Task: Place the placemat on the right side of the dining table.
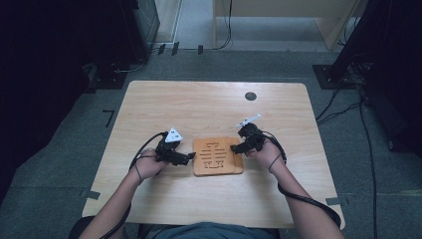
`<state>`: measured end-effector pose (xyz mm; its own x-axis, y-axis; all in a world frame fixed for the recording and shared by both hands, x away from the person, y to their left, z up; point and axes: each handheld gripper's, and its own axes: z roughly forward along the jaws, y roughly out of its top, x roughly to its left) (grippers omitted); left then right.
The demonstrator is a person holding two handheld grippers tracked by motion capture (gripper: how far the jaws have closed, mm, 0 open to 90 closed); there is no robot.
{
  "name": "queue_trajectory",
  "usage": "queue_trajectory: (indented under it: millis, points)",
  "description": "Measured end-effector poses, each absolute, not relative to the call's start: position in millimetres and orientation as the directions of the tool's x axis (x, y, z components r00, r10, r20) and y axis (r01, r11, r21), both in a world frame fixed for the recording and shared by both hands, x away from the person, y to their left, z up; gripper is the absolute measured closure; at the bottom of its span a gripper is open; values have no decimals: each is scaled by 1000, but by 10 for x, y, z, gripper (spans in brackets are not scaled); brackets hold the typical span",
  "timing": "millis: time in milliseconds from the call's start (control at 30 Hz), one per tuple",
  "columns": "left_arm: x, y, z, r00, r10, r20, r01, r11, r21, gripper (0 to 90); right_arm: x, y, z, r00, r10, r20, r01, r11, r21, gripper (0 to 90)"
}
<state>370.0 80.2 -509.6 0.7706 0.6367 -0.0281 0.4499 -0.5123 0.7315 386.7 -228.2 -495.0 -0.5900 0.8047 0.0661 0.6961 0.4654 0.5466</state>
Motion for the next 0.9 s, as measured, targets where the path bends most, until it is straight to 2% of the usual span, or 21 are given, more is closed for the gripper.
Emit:
queue_trajectory:
  millis: [733,900]
  points:
    - [3701,821,-5092,767,640,-33,453,-505,735,125,3874,-2156,-4957,-593,803,63,689,465,557,194]
    - [3702,849,-5088,763,645,-34,459,-504,732,126,3863,-2150,-4944,-616,787,30,653,489,579,203]
